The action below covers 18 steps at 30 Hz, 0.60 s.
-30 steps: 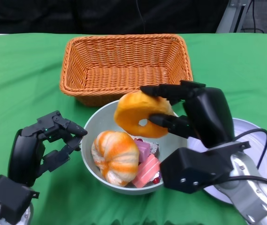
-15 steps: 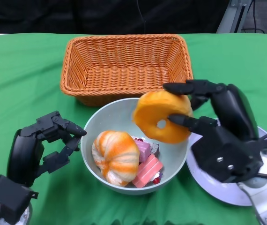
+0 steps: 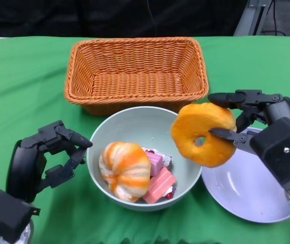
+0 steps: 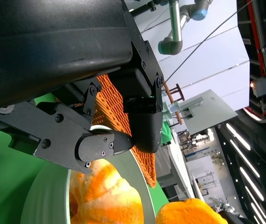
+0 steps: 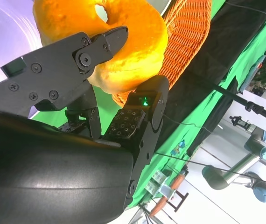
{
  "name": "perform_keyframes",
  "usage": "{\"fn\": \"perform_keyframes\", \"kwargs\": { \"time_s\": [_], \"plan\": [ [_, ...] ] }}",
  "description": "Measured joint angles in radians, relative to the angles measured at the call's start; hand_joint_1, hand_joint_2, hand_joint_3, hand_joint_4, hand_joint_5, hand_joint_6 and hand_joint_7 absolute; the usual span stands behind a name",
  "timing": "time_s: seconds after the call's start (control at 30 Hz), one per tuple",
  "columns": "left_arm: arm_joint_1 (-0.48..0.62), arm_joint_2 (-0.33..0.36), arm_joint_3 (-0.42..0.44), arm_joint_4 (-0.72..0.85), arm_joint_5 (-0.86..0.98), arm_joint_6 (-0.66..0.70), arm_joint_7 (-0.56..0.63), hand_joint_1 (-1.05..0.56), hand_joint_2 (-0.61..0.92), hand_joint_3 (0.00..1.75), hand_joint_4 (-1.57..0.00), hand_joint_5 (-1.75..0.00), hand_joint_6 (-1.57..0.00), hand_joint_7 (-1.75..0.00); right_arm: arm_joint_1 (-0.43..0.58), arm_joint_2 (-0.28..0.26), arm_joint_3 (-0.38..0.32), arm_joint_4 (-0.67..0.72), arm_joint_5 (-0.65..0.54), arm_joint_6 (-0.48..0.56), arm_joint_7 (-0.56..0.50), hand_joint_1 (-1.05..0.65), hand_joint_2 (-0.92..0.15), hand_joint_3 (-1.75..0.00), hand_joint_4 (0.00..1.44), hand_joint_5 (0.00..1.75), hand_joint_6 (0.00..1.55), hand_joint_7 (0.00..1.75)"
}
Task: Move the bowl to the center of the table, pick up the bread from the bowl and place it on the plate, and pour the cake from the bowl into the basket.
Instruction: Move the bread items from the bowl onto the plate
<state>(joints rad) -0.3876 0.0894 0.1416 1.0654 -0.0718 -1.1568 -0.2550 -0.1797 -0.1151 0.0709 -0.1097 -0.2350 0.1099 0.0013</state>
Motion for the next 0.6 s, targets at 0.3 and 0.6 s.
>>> {"fn": "perform_keyframes", "kwargs": {
  "time_s": [0.3, 0.6],
  "plan": [
    [0.0, 0.01, 0.007, 0.0, -0.005, 0.0, 0.0, -0.19, 0.75, 0.61, -0.83, -1.47, -0.89, -1.05, 0.084, -0.063, -0.122, -0.007, 0.062, 0.05, 0.048, -0.09, -0.92, -0.13, 0.64, 1.4, 1.16, 0.0],
    [0.0, 0.01, 0.012, 0.0, -0.003, -0.001, 0.001, -0.19, 0.77, 0.58, -0.83, -1.48, -0.89, -1.05, 0.105, -0.077, -0.148, 0.023, 0.06, 0.073, 0.051, -0.08, -0.92, -0.14, 0.64, 1.4, 1.14, 0.0]
  ]
}}
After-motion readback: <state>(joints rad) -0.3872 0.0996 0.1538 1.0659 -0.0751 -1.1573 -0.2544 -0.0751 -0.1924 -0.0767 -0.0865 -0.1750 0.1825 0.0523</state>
